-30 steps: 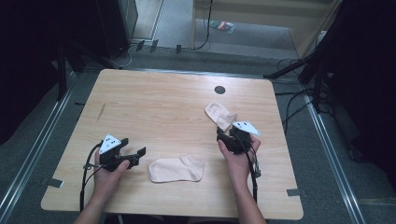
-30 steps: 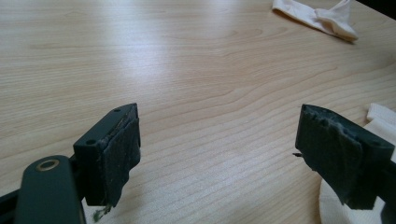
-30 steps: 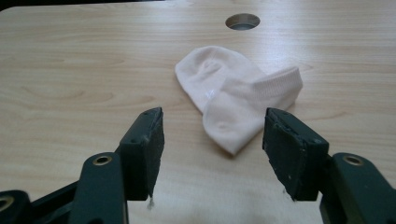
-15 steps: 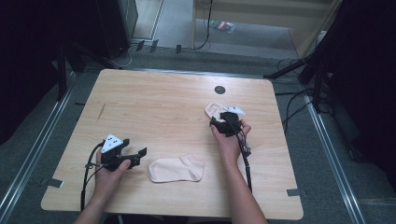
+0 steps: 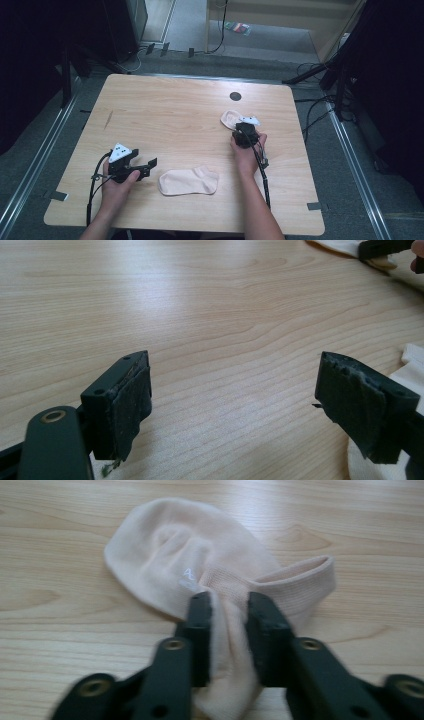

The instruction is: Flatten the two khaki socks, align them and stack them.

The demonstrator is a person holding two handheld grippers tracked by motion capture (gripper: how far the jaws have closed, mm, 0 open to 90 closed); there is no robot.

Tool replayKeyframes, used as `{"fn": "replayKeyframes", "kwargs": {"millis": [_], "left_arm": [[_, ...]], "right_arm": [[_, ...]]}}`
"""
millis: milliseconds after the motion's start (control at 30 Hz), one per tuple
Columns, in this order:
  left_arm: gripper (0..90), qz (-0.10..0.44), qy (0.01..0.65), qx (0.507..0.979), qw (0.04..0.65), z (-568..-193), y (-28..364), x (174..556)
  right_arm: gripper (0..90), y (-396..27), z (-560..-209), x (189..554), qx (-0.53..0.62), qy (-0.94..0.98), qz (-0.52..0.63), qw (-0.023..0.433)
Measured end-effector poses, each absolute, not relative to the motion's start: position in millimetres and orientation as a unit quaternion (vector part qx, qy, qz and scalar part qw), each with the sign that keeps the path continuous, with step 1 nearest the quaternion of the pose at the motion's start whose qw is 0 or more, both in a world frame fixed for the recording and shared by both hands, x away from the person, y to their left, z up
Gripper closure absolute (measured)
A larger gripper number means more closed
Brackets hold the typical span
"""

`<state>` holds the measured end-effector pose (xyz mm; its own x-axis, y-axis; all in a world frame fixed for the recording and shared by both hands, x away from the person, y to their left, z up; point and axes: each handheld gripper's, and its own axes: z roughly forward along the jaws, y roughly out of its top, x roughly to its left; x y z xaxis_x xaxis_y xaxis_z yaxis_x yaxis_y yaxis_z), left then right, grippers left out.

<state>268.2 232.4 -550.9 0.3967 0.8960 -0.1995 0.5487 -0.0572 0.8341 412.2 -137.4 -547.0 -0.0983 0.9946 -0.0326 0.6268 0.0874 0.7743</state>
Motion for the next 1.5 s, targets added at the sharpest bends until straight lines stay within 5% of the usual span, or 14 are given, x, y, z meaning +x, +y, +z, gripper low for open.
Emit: {"fn": "replayKeyframes", "kwargs": {"millis": [267,567,1100,1133,1167,1233,1333,1500], "left_arm": [[15.5,0.191,0.516,0.700,0.455,-551,233,269],[15.6,0.195,0.516,0.700,0.453,-551,232,269],[15.5,0.193,0.516,0.701,0.453,-551,232,269],[15.6,0.193,0.517,0.701,0.453,-551,232,269],[15.5,0.193,0.516,0.701,0.453,-551,232,269],[15.5,0.194,0.516,0.700,0.453,-551,232,269],[15.6,0.193,0.517,0.700,0.453,-551,232,269],[15.5,0.194,0.517,0.701,0.452,-551,232,270]], "right_arm": [[84.3,-147,-537,405,0.600,0.653,0.357,0.294],[84.2,-96,-500,367,0.511,0.689,0.441,0.264],[83.5,-23,-523,337,0.407,0.767,0.454,0.201],[78.4,-22,-526,338,0.398,0.775,0.453,0.192],[49.2,-24,-526,340,0.400,0.776,0.455,0.177],[40.9,-33,-520,342,0.412,0.765,0.466,0.165],[44.0,-46,-512,342,0.428,0.742,0.488,0.170],[62.7,-63,-500,337,0.438,0.729,0.490,0.191]]}}
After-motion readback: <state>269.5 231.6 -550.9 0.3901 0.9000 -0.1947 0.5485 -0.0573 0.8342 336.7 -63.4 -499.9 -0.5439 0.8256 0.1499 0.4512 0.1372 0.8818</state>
